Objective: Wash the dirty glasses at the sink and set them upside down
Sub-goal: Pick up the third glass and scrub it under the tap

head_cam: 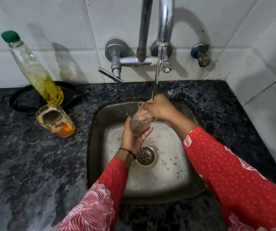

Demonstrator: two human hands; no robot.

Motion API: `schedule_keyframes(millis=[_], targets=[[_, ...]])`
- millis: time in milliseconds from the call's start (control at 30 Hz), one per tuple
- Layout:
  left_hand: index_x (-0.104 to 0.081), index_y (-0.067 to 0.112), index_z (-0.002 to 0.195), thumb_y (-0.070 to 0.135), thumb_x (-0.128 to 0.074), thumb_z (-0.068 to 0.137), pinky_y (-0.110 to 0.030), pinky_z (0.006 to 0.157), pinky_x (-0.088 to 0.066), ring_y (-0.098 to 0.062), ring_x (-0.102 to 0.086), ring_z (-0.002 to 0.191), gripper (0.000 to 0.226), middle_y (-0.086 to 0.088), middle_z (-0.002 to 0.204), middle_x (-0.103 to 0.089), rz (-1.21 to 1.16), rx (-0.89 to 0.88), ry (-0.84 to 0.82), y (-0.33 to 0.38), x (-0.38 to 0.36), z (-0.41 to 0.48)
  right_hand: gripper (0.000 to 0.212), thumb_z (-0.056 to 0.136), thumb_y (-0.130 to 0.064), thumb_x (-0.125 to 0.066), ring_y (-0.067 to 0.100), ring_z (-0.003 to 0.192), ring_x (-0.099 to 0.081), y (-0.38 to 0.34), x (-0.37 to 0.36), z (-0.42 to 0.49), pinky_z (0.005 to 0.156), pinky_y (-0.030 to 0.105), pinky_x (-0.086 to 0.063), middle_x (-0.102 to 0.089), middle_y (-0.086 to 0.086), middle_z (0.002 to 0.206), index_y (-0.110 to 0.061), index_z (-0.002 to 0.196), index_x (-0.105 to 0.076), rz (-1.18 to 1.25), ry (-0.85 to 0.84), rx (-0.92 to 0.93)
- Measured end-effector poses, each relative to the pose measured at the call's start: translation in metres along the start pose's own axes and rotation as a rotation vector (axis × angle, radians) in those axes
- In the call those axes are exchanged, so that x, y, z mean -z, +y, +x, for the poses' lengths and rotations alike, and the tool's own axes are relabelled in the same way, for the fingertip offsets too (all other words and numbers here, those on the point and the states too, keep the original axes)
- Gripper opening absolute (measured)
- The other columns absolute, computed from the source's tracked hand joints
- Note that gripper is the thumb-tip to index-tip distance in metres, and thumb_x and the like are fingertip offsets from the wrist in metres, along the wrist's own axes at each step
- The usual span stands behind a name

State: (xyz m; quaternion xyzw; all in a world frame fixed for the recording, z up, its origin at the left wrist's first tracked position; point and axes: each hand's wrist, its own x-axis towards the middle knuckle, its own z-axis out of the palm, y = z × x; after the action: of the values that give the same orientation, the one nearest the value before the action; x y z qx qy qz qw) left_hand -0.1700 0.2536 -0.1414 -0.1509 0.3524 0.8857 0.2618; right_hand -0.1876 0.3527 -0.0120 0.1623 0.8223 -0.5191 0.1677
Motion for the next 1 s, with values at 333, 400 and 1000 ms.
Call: schedule_keyframes(millis=[333,400,1000], targets=[[-0.055,0.012,0.059,0.031,-0.036,0.092,-0.015,0.041,-0.043,-0.012,-0.05,0.033,0.041,0.0,0.04,-0.053,0.612,0.514,0.035,0.036,-0.012,0.018,0.036,0.1,-0.036,-0.036,0.036,0.101,-0.061,0.049,-0.02,-0.022,0.068,0.035,-0.037,-0.064,0.017,0.114,-0.009,0.121,-0.047,-1.072,-0.045,0.506],[-0.061,0.012,0.059,0.03,-0.034,0.094,-0.016,0.043,-0.049,-0.011,-0.057,0.038,0.049,0.0,0.043,-0.058,0.386,0.429,-0.007,0.033,-0.015,0.02,0.035,0.101,-0.036,-0.034,0.035,0.102,-0.062,0.046,-0.021,-0.016,0.072,0.037,-0.042,-0.065,0.015,0.113,-0.01,0.12,-0.049,-1.096,0.057,0.474],[-0.058,-0.005,0.089,0.058,-0.024,0.095,-0.032,0.078,-0.051,-0.028,-0.067,0.069,0.072,-0.019,0.069,-0.069,0.013,0.349,0.067,0.02,-0.01,0.048,0.039,0.086,0.002,-0.045,0.027,0.115,-0.057,0.101,-0.052,0.017,0.101,0.034,-0.044,-0.064,0.014,0.119,-0.001,0.124,-0.053,-0.731,0.13,0.477]])
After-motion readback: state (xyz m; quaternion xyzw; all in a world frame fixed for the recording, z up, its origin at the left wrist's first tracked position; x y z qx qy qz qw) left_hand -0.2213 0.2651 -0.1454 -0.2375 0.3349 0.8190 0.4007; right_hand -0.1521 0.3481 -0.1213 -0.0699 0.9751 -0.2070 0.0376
